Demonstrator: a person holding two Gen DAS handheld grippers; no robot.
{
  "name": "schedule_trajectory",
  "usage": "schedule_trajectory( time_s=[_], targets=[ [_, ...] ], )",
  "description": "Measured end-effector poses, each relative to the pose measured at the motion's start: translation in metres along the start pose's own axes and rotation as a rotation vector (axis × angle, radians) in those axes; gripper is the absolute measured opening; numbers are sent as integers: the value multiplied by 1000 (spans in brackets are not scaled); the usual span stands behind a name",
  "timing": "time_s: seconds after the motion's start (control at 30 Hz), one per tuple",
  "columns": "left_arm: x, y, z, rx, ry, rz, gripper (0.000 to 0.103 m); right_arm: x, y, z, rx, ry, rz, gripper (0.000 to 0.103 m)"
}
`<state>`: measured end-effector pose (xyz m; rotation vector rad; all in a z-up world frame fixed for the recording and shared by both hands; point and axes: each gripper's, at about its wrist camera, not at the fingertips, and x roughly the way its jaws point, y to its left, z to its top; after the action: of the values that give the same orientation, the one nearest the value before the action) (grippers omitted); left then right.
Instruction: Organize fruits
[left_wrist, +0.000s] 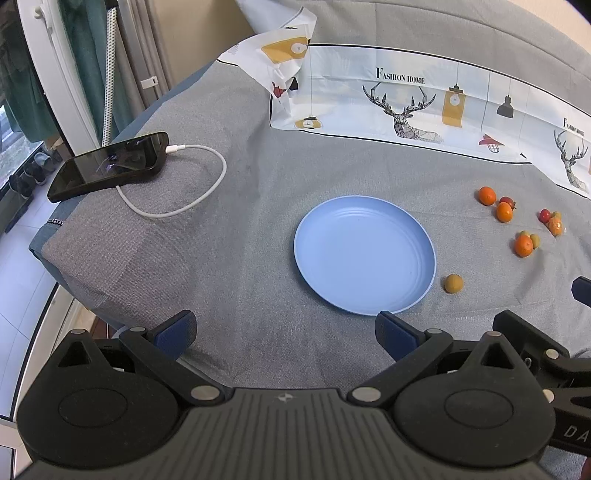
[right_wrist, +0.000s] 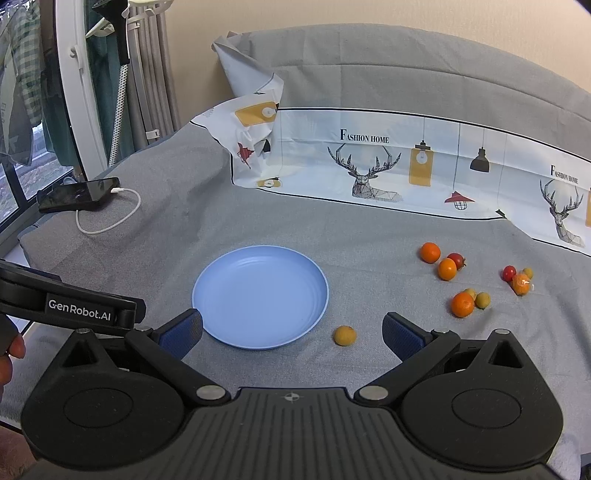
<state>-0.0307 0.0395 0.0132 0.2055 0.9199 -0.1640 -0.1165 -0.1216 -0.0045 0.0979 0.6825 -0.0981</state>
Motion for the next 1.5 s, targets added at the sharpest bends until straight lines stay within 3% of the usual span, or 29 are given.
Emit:
schedule_trajectory(
  time_s=[0.5, 0.7, 0.87, 1.03, 1.2, 1.3, 1.5],
  targets=[
    [2, -10, 1, 25, 11, 11, 103, 1, -13, 0, 19, -17, -34, 103],
    [5, -32, 5, 71, 19, -4, 103, 4, -42, -4, 103, -19, -65, 103],
    [12, -71, 10, 133, 22, -61, 103, 6, -85, -13, 180, -27, -175, 103],
    [33, -126, 16, 183, 68, -159, 103, 15, -144, -32, 298, -16, -314, 103],
    [75, -179, 19, 194, 152, -228, 103, 39, -196, -40, 381, 8, -366, 103],
    [105, -201, 21, 154, 223, -267, 103, 60, -218, -40, 353, 31, -335, 103],
    [166, -225, 28, 62, 357, -276, 103, 126, -240, -29, 299, 108, -243, 103]
  ],
)
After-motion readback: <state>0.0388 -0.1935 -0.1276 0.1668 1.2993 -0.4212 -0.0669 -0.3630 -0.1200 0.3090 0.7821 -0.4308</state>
